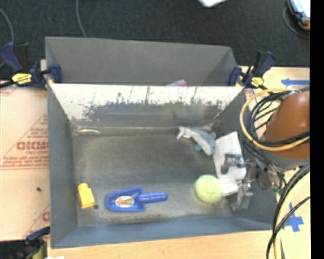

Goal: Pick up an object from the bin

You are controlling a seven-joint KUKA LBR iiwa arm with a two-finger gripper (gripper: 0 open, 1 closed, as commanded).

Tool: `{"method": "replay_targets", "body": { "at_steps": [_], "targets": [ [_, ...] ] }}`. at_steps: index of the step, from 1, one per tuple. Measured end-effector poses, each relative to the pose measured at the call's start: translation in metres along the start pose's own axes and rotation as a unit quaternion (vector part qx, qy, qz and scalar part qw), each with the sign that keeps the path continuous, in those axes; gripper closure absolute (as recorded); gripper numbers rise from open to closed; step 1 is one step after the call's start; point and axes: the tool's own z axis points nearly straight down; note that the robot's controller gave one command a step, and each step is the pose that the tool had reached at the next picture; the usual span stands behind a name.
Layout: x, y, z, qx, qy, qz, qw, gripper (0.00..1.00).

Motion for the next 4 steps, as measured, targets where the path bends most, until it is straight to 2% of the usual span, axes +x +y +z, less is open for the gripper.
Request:
{"method": "replay_targets", "body": {
  "at_steps": [1, 2, 3, 4],
  "targets": [
    [-0.002, 0.001, -0.005, 0.001, -0.0039, -0.003, 1.0000, 0.00],
    [-0.002, 0.001, -0.004, 0.001, -0.0038, -0.003, 1.0000, 0.00],
    [0.003, 0.035, 0.008, 0.001, -0.0042, -0.035, 0.9994, 0.00],
    [0.003, 0.035, 0.008, 0.002, -0.0046, -0.035, 0.9994, 0.00]
  ]
}}
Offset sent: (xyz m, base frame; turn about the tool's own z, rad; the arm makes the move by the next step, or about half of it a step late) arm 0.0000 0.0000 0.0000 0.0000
